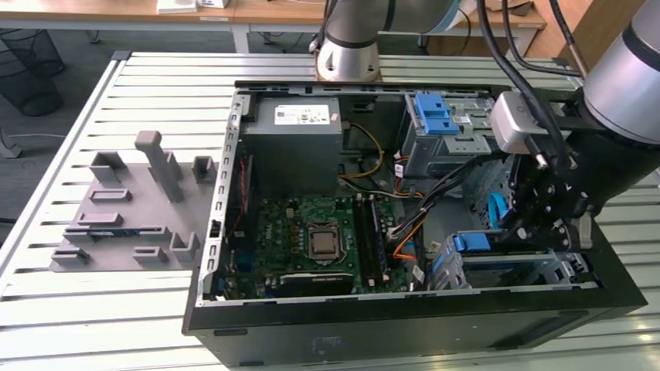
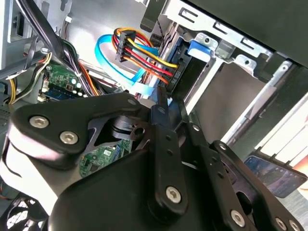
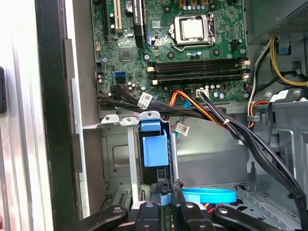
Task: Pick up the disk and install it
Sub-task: 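Insert the second disk wire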
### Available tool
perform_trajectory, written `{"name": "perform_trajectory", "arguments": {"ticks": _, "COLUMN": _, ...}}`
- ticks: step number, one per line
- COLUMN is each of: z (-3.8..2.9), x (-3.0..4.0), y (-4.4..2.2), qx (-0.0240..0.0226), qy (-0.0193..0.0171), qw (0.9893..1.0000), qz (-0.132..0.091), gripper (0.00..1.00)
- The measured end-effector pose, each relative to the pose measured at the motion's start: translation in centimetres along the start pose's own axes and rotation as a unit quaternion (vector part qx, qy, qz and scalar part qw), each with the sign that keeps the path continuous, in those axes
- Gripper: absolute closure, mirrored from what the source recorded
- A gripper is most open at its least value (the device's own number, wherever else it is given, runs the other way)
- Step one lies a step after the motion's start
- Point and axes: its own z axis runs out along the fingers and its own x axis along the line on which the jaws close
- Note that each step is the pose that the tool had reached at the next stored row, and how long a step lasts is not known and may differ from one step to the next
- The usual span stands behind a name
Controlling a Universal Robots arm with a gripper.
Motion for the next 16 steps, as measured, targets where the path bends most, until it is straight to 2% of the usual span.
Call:
{"name": "perform_trajectory", "arguments": {"ticks": 5, "z": -0.69, "x": -0.02, "y": 0.01, "qx": 0.0, "qy": -0.0001, "qw": 1.0, "qz": 0.0, "gripper": 0.78}}
{"name": "perform_trajectory", "arguments": {"ticks": 6, "z": -0.69, "x": -0.03, "y": 0.01, "qx": 0.0, "qy": -0.0002, "qw": 1.0, "qz": 0.0, "gripper": 0.78}}
{"name": "perform_trajectory", "arguments": {"ticks": 7, "z": -0.69, "x": -0.03, "y": 0.01, "qx": 0.0, "qy": -0.0002, "qw": 1.0, "qz": 0.0, "gripper": 0.84}}
{"name": "perform_trajectory", "arguments": {"ticks": 8, "z": -0.64, "x": -0.02, "y": 0.01, "qx": 0.0, "qy": -0.0001, "qw": 1.0, "qz": 0.0, "gripper": 0.84}}
{"name": "perform_trajectory", "arguments": {"ticks": 9, "z": -0.55, "x": -0.01, "y": 0.01, "qx": 0.0, "qy": -0.0001, "qw": 1.0, "qz": 0.0, "gripper": 0.89}}
{"name": "perform_trajectory", "arguments": {"ticks": 16, "z": -0.06, "x": 0.01, "y": 0.0, "qx": 0.0, "qy": 0.0, "qw": 1.0, "qz": 0.0, "gripper": 0.89}}
